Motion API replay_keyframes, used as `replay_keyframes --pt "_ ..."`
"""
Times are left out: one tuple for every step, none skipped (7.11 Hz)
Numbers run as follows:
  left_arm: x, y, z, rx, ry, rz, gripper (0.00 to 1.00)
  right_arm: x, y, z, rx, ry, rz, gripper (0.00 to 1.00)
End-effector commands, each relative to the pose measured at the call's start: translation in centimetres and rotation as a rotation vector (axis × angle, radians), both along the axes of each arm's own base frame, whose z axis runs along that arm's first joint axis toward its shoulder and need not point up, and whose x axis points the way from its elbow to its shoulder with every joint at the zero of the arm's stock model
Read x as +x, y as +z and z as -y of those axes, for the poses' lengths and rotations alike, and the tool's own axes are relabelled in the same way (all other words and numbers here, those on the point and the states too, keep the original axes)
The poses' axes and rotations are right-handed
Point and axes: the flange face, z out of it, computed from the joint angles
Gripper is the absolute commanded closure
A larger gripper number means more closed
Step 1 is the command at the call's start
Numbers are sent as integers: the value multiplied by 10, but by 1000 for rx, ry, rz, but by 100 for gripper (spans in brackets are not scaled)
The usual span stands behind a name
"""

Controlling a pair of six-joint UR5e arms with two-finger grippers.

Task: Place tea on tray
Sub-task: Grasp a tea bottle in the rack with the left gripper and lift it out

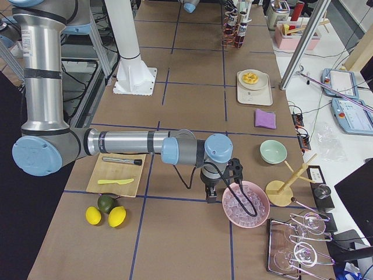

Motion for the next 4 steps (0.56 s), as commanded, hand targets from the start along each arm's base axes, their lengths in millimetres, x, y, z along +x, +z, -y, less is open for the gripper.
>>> replay_keyframes --pt "-5 -7 -1 22 -5 -18 100 0 0 0 -2 0 1 0" --pt "-15 -7 1 18 3 -28 100 0 1 -1 -3 0 0 0" --pt "-27 -7 3 10 19 -44 100 0 1 0 -2 0 0 0" --pt "-37 -9 3 19 32 -63 100 0 1 -1 -4 1 0 0"
